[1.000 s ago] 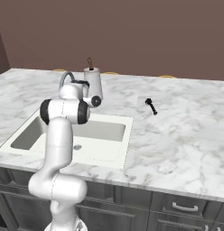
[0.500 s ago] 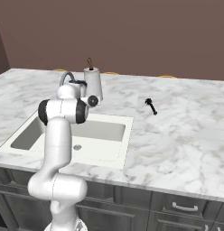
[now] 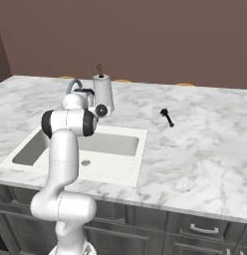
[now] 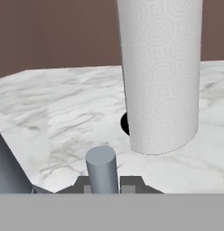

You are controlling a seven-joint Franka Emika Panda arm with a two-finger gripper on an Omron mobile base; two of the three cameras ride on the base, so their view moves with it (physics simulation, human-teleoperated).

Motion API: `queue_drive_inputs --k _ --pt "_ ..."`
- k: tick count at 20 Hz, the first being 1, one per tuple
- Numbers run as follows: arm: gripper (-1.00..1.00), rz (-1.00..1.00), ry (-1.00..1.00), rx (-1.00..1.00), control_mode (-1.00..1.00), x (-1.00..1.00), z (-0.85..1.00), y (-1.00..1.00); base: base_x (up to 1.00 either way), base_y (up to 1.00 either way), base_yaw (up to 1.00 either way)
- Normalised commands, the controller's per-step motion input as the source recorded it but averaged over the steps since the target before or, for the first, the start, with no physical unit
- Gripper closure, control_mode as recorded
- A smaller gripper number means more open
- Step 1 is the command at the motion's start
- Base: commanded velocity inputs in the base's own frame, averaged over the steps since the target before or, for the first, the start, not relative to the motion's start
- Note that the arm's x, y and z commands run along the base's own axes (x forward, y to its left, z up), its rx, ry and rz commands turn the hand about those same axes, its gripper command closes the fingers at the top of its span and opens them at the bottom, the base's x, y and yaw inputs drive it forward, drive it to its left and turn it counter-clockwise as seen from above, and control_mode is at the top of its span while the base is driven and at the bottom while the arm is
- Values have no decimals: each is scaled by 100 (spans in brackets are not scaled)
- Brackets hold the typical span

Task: Turn on the sink faucet. Then move the garlic from the counter to the sink. Turn off the sink. Move the vegetable from the sink to the pot next to the stove. Finally move the pot to the rear left burner.

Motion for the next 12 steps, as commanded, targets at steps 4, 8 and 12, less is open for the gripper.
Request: queue_drive_inputs --k 4,8,12 --pt "100 -3 6 0 -100 -10 -71 -70 0 0 0" --pt "100 -3 3 0 -100 -17 -81 -80 0 0 0" --pt "100 -2 0 1 -100 -23 -94 -88 0 0 0"
